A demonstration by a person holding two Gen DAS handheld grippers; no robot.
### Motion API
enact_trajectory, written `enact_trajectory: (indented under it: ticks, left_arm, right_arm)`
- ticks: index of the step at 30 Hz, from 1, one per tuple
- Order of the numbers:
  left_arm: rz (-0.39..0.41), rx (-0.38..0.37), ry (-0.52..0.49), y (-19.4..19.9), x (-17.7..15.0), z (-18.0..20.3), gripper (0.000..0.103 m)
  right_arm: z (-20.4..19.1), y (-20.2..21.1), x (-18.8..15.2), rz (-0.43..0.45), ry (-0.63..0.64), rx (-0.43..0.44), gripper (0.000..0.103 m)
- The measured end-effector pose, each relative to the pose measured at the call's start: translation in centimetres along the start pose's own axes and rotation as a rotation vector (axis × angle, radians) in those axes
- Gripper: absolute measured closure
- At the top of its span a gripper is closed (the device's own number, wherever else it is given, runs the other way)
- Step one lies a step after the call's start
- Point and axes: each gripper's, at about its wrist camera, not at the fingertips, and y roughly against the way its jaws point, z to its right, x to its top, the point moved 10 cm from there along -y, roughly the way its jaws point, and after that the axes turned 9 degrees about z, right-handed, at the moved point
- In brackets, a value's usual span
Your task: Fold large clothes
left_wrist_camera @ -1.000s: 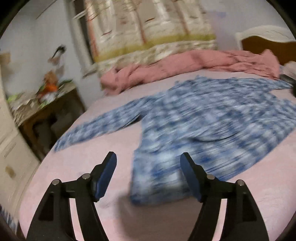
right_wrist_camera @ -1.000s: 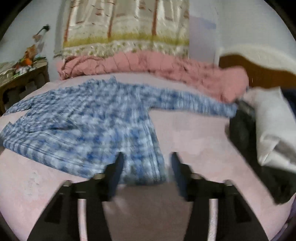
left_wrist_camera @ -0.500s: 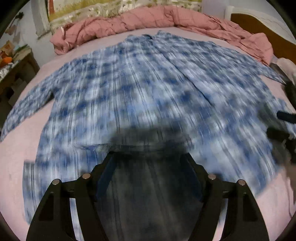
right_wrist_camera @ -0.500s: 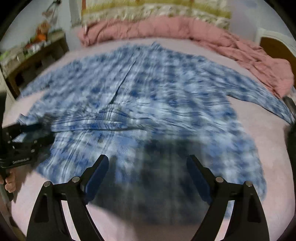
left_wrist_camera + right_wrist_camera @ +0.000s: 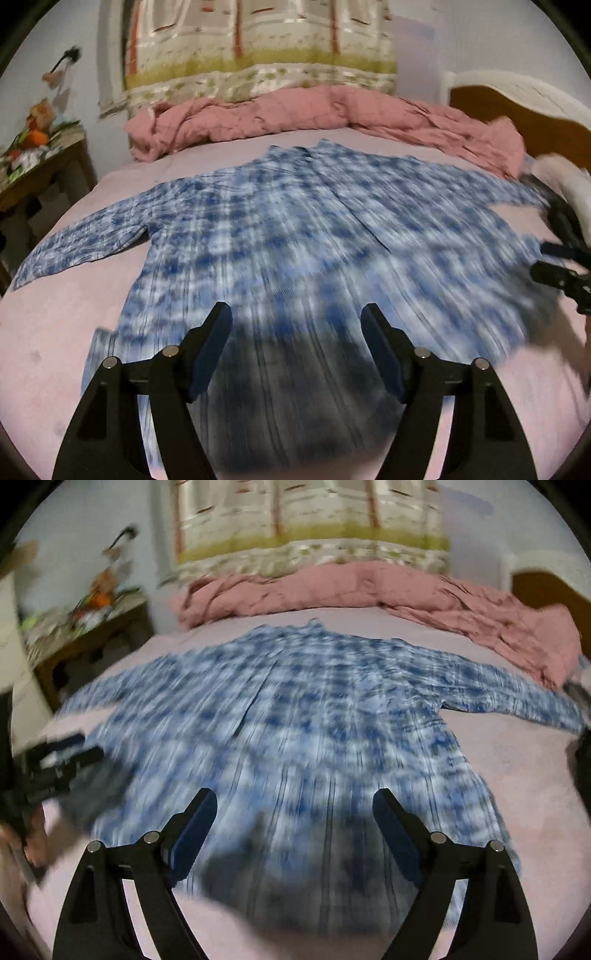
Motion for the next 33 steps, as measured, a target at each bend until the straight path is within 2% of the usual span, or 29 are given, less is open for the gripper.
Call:
enact_trajectory:
  ticks: [4, 7, 10, 12, 14, 16, 18, 19, 21, 22, 23, 24, 26, 28, 30, 33]
  left_arm:
    - [-0.049, -0.021, -0.080, 2.4, -2.0, 1.7, 0.025]
    - [-0.106, -0.032, -0.110, 2.6, -3.5, 1.9, 0.022]
    - [-0.173, 0.009, -0.162, 2.2, -5.3, 1.6, 0.021]
    - [-0.222, 0.057, -0.180, 1.5, -6.6, 0.6, 0.019]
    - [-0.215, 0.091, -0.156, 1.0, -7.0, -1.0, 0.007]
    - [-0.214, 0.146, -0.132, 0.7, -6.9, -3.0, 0.007]
    - [-0.204, 0.241, -0.127, 0.5, -6.6, -5.7, 0.007]
    - [-0.200, 0.282, -0.133, 0.5, -6.5, -6.8, 0.007]
    - [-0.182, 0.320, -0.115, 0.5, -6.4, -8.8, 0.020]
    - [-0.178, 0.312, -0.096, 0.6, -6.4, -9.4, 0.049]
    - [-0.179, 0.290, -0.078, 0.7, -6.5, -9.7, 0.080]
    - [-0.176, 0.267, -0.060, 0.8, -6.5, -9.8, 0.087]
    - [-0.145, 0.230, -0.036, 0.9, -5.8, -9.8, 0.093]
    - [-0.112, 0.216, -0.026, 0.7, -4.4, -9.8, 0.098]
    - [-0.084, 0.205, 0.007, 0.0, -2.3, -10.0, 0.099]
    - [-0.048, 0.208, 0.048, -1.8, 1.6, -10.5, 0.099]
  right_arm:
    - [-2.0, 1.8, -2.7, -0.068, 0.131, 0.044, 0.015]
    - [-3.2, 2.6, -5.1, -0.135, 0.215, 0.066, 0.015]
    - [-2.3, 2.0, -7.0, -0.203, 0.280, -0.033, 0.015]
    - [-1.4, 1.6, -7.2, -0.199, 0.292, -0.070, 0.015]
    - [-0.1, 1.5, -7.0, -0.190, 0.281, -0.126, 0.015]
    - [1.9, 1.2, -6.3, -0.169, 0.277, -0.204, 0.015]
    - [4.6, 0.9, -6.1, -0.160, 0.272, -0.313, 0.015]
    - [5.5, 0.8, -6.1, -0.160, 0.259, -0.331, 0.015]
    - [6.9, 1.0, -6.0, -0.153, 0.187, -0.297, 0.018]
    - [7.5, 1.2, -6.1, -0.153, 0.144, -0.265, 0.036]
    - [7.8, 1.5, -6.1, -0.153, 0.122, -0.244, 0.064]
    - [8.1, 1.7, -6.0, -0.147, 0.108, -0.229, 0.073]
    - [8.6, 2.0, -5.7, -0.130, 0.085, -0.218, 0.088]
    - [8.8, 2.0, -4.7, -0.106, 0.053, -0.197, 0.092]
    - [8.7, 1.7, -3.1, -0.070, 0.029, -0.189, 0.096]
    - [8.8, 0.6, 0.9, -0.009, -0.014, -0.195, 0.097]
